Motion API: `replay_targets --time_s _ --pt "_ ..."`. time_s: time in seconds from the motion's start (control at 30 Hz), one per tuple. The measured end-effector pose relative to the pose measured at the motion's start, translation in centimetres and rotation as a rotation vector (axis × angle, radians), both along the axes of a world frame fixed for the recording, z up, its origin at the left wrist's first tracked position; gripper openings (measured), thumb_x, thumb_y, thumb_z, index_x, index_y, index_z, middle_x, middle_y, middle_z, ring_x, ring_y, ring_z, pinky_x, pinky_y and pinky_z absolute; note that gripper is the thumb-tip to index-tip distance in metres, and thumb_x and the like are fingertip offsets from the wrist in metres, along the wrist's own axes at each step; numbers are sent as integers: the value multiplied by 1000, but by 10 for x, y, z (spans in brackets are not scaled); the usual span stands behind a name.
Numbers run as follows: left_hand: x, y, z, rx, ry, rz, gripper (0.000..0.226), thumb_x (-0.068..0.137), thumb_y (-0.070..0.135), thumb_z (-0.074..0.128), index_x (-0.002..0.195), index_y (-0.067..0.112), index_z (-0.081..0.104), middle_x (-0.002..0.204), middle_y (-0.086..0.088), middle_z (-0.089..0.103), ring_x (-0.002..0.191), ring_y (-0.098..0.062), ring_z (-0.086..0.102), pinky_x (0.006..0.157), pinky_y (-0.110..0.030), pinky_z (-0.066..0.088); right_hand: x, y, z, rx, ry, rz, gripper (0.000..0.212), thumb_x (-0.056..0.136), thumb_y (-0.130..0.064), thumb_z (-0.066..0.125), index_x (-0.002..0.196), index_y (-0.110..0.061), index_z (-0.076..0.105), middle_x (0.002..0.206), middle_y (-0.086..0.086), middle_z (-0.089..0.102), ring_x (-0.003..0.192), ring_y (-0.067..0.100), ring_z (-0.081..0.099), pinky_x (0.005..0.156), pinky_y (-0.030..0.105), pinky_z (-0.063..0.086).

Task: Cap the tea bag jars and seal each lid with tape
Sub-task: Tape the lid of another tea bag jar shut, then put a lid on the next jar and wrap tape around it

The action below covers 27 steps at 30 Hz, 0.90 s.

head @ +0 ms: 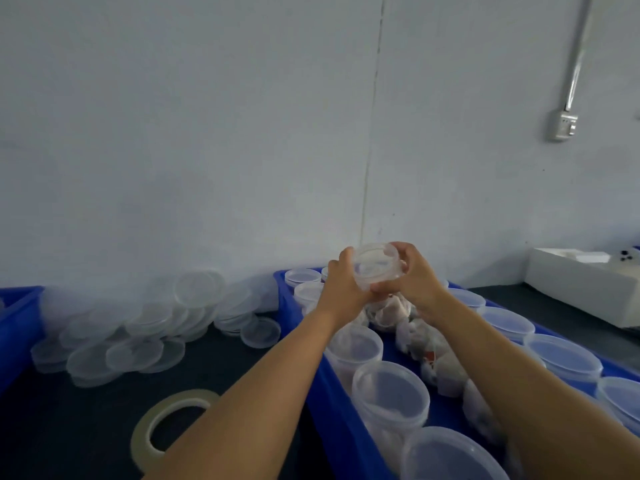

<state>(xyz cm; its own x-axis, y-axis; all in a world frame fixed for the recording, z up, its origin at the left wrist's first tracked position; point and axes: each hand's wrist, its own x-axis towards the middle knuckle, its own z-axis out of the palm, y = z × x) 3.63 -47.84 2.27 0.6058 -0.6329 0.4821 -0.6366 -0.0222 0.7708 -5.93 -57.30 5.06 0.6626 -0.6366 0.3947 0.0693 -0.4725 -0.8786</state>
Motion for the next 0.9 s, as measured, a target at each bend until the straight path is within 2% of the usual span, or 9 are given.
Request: replay_targets --time_s 0.07,0.17,0.23,0.37,0.53,0.63,0.77,0.83,0.9 --pt "3 -9 -5 95 -32 -3 82 70 30 86 135 12 38 124 -10 54 109 -26 57 86 -34 51 3 -9 -12 43 48 -34 74 69 4 80 132 -6 42 127 10 52 116 26 52 97 43 49" --pt "7 -18 -15 376 -219 119 80 72 41 80 134 10 40 126 -13 58 115 -32 53 88 -38 46 7 -19 -34 140 129 -28 75 66 5 81 129 -8 43 124 10 53 107 25 55 86 36 51" --pt "10 -20 -24 498 -339 183 79 74 48 77 133 10 43 132 -14 55 122 -34 47 93 -41 42 9 -25 -50 240 160 -24 73 67 5 80 129 -9 43 122 12 55 105 27 57 90 43 51" --pt "11 -26 -32 647 -389 181 71 85 45 67 140 9 38 143 -17 46 132 -36 36 106 -45 32 15 -33 -68 363 214 10 75 67 8 78 129 -11 41 114 11 58 106 35 58 94 56 49" --pt "13 -30 -32 730 -403 181 56 90 34 58 137 7 41 146 -19 37 134 -37 31 109 -46 27 21 -34 -72 420 238 14 74 71 9 75 131 -12 37 111 11 57 98 29 58 72 44 55" --pt "12 -28 -30 752 -406 156 54 92 34 55 136 6 43 147 -20 32 133 -37 30 109 -45 26 21 -35 -75 461 329 31 82 74 4 75 136 -25 29 123 15 51 112 36 52 80 57 54" --pt "12 -21 -28 756 -424 99 45 95 27 48 133 3 45 146 -18 31 128 -34 34 107 -43 26 17 -31 -71 437 427 40 93 78 -6 76 147 -31 18 133 15 45 118 37 48 74 52 57" --pt "12 -17 -25 746 -430 81 40 97 28 45 128 3 50 141 -19 39 124 -34 41 104 -43 31 15 -28 -67 356 503 41 88 81 -16 76 146 -30 19 129 15 48 106 31 53 69 44 57" --pt "10 -13 -21 731 -424 57 34 98 28 45 118 4 57 129 -18 54 113 -31 52 97 -41 38 14 -27 -63 241 597 29 76 85 -25 72 143 -26 24 118 15 53 83 22 53 60 34 51"
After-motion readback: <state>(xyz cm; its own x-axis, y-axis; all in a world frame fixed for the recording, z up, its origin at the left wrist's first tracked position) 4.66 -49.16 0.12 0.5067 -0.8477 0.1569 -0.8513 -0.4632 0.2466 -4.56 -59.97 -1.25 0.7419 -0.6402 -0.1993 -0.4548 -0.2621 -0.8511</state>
